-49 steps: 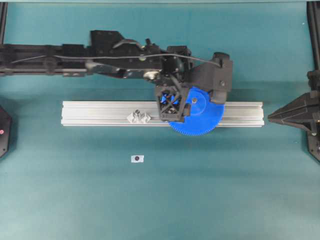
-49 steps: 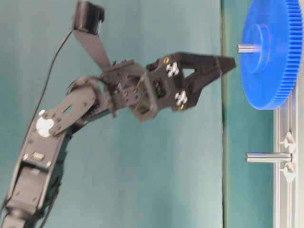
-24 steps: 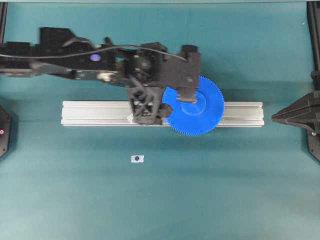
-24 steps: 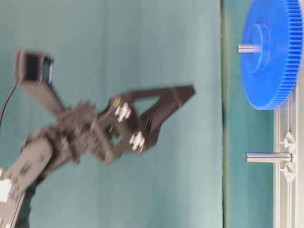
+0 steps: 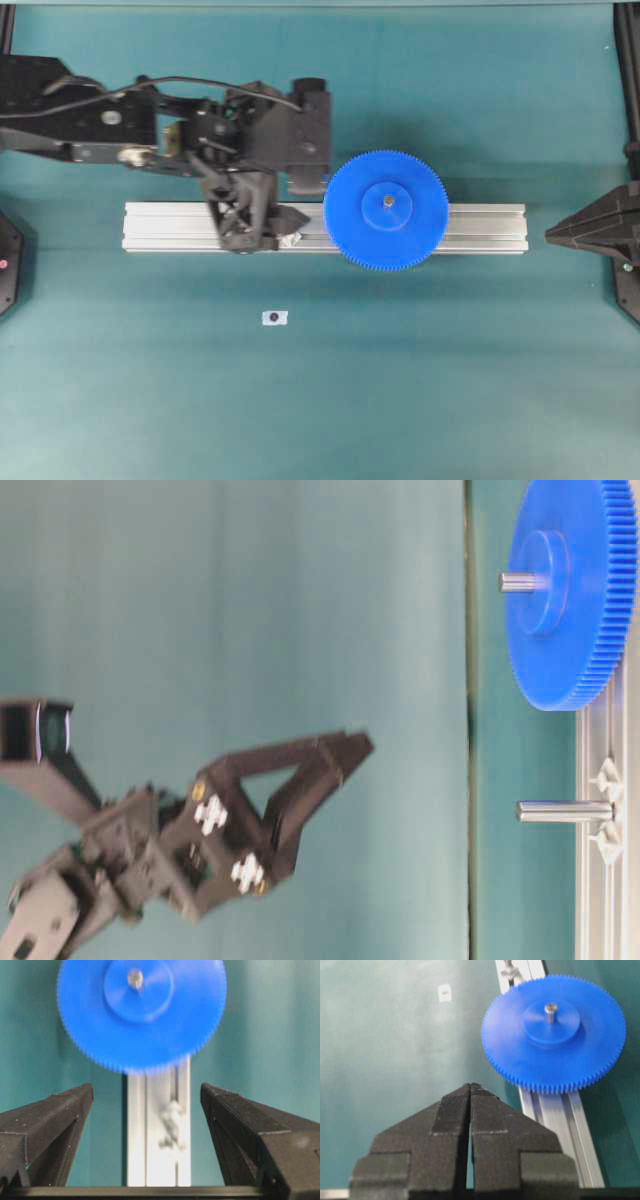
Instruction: Insert the large gear onto the shaft.
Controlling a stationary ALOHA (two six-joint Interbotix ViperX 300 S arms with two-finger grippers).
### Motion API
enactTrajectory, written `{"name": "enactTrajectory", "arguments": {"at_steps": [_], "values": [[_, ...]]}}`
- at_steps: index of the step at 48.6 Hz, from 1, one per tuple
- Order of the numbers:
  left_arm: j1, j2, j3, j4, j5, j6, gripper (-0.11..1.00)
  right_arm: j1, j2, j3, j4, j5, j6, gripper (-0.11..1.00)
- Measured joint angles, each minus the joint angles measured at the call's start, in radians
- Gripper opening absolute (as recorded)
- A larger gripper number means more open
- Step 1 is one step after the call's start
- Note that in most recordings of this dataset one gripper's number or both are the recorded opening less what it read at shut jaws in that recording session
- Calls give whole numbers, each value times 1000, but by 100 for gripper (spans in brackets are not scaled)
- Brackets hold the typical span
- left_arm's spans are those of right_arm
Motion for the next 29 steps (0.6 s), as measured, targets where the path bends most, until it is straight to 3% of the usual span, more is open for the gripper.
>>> {"name": "enactTrajectory", "arguments": {"at_steps": [29], "values": [[-44, -233, 232, 2, -141, -25, 88, 0, -67, 0, -11, 61, 0, 1]]}}
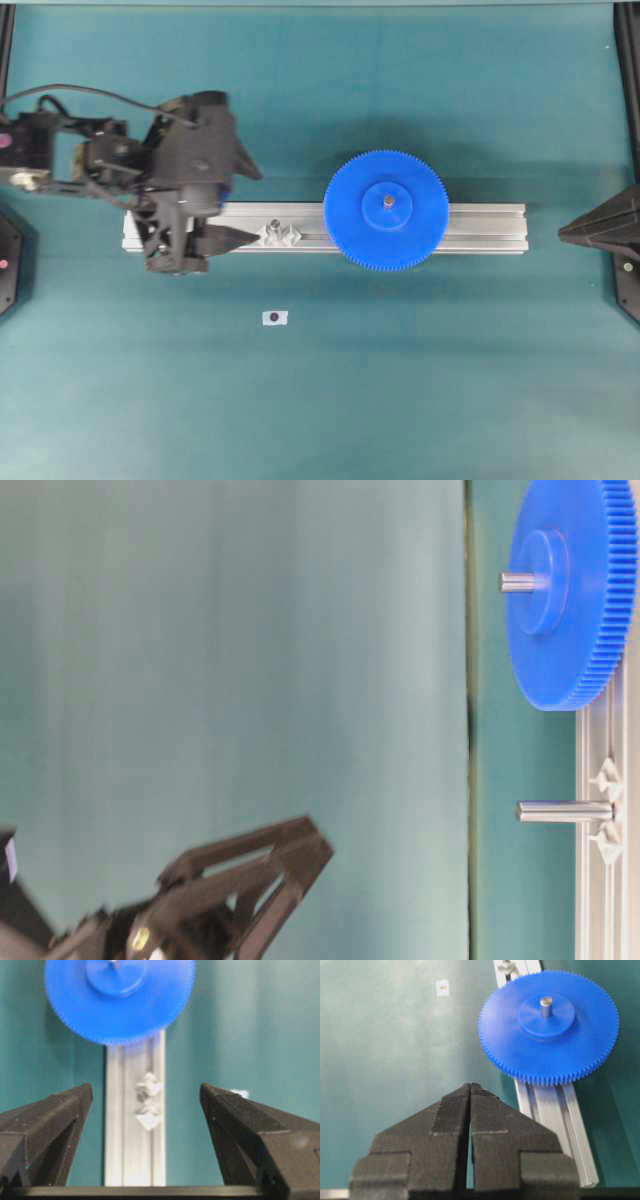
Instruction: Insert the large gear onto the shaft.
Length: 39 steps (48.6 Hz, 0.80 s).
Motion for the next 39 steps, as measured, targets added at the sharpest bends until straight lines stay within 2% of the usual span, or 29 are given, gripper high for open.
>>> {"name": "enactTrajectory", "arguments": {"at_steps": [13, 28, 39], "values": [[0, -123, 123, -2, -163, 0, 88, -2, -15, 8, 0, 0, 0, 1], [-8, -233, 206, 0, -176, 0, 88, 0, -26, 25, 0, -2, 0, 1], [-20, -255, 235, 0, -183, -11, 88, -2, -31, 34, -2, -17, 0, 1]]}}
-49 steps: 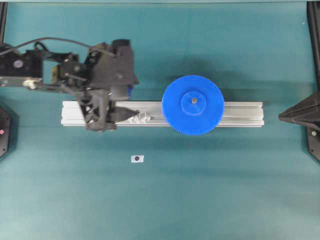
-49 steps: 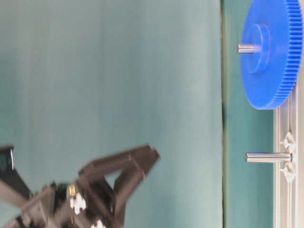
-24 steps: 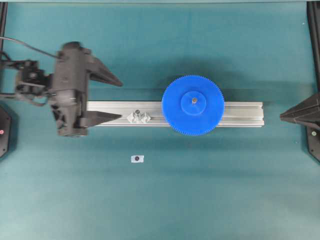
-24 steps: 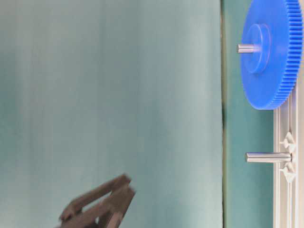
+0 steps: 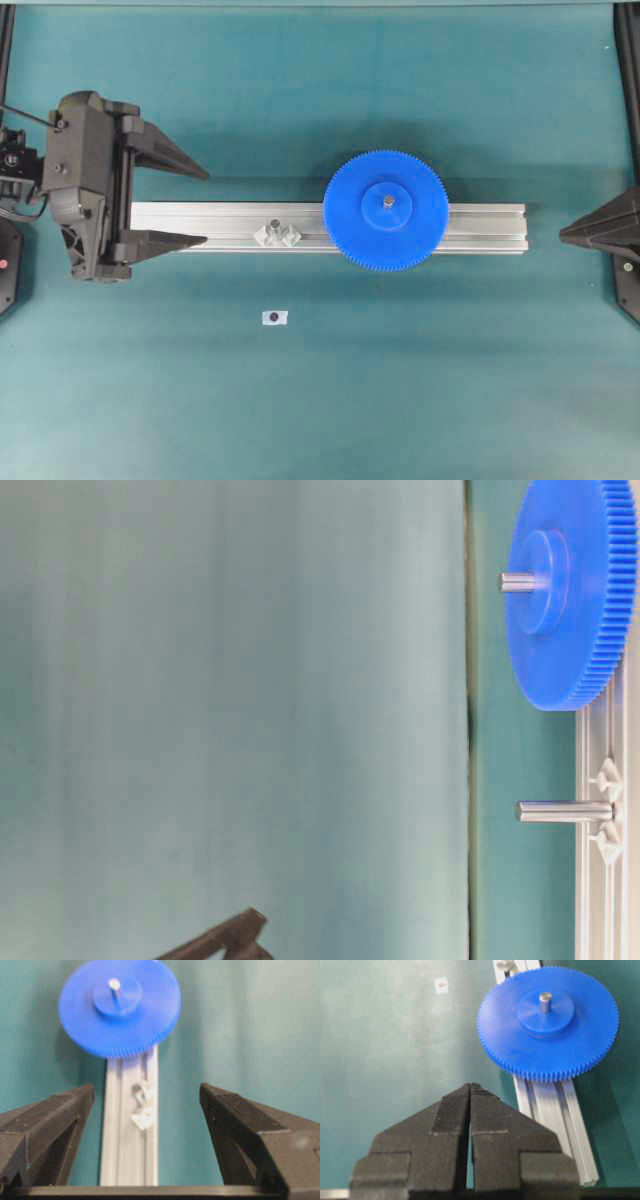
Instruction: Insert the large gear onto the shaft.
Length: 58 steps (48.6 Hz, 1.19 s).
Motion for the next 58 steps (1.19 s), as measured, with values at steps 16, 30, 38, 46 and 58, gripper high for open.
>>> {"name": "enactTrajectory", "arguments": {"at_steps": [16, 30, 38, 46, 58], "values": [[-28, -2, 60, -2, -92, 0, 88, 0, -25, 58, 0, -60, 0, 1], [-34, -15, 81, 0, -124, 0, 86, 2, -25, 66, -6, -98, 0, 1], [-35, -21, 87, -2, -126, 0, 84, 0, -25, 69, -8, -98, 0, 1], [-35, -26, 101, -2, -126, 0, 84, 0, -25, 69, -8, -101, 0, 1], [-35, -40, 118, 0, -126, 0, 84, 0, -25, 71, -8, -101, 0, 1]]}}
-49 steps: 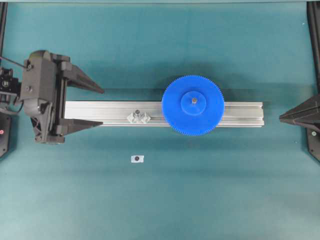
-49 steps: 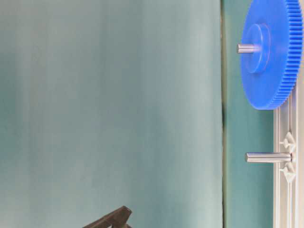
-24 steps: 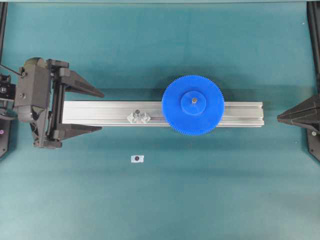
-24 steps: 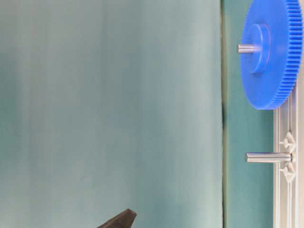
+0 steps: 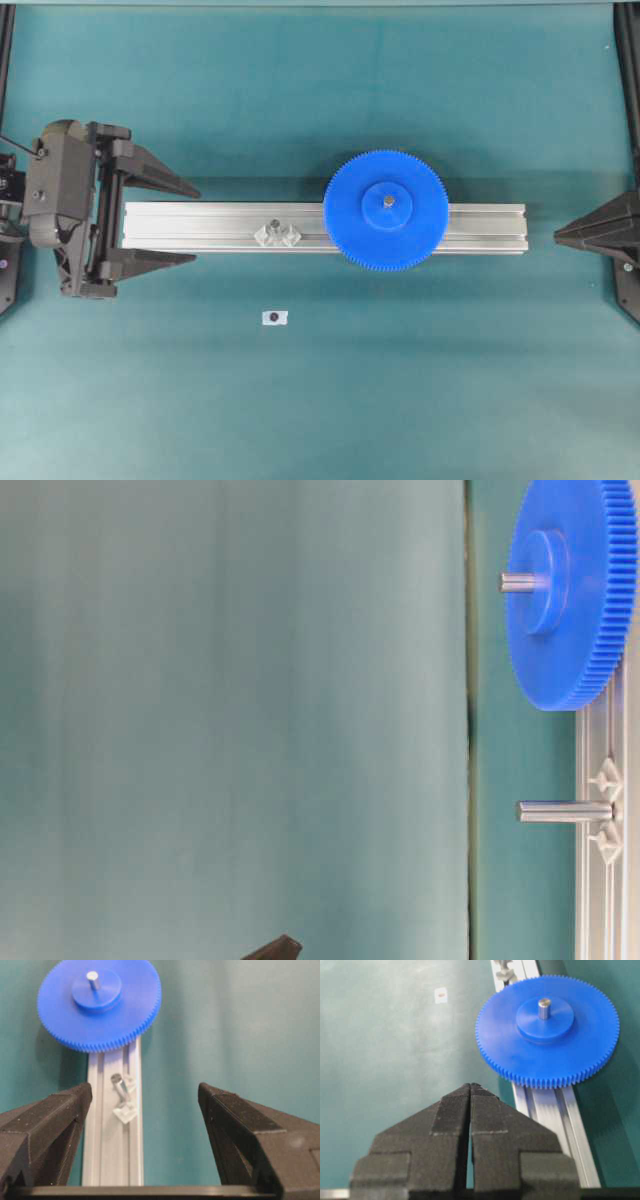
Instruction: Insert the large gear onto the shaft.
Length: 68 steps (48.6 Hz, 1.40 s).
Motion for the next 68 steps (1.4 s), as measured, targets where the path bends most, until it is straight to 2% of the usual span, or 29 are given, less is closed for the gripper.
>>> {"name": "enactTrajectory", "arguments": {"at_steps": [68], "values": [[0, -20, 21, -2, 0, -2, 84, 0, 0, 5, 0, -2, 0, 1]]}}
